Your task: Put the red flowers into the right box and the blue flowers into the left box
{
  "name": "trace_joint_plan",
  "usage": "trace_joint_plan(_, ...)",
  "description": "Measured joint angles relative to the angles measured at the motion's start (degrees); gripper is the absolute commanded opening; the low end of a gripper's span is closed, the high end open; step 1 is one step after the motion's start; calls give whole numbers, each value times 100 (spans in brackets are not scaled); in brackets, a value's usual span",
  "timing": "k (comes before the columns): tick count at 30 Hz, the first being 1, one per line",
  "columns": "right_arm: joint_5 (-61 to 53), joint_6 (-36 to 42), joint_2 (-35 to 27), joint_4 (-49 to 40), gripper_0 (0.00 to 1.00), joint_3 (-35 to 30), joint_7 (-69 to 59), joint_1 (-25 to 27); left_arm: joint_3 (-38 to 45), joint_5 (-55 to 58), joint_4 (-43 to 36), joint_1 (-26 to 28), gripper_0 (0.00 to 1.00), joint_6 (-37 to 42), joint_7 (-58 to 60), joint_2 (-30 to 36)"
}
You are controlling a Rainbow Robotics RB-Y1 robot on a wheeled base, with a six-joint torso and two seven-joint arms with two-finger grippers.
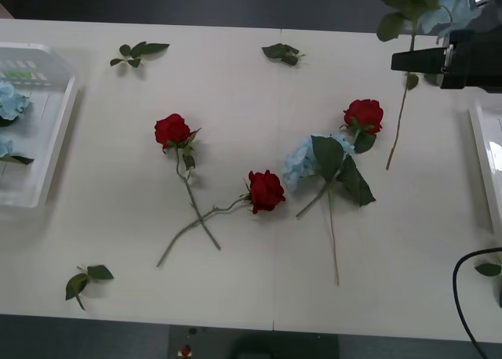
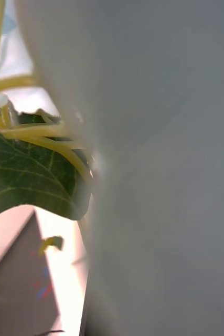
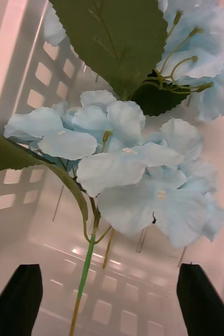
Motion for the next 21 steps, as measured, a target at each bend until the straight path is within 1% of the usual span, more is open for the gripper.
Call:
trace_joint_plan(3,-196,0,0,0,0,96,-518,-107,129,330,-53,0,100,1,-3,0)
trace_joint_plan(7,-507,-68,0,0,0,250,-918,-232,499,759,-411,1,100,72,-6,-2)
trace_joint_plan(12,-858,-511,0,-7,0,622,-1569,-316,847,1475,-1069,1,100,230,-6,-2)
trace_joint_plan(21,-867,-1450,3,-484,0,1253,-2248,-322,866,2842,-2067,1,100,177,-5,-74)
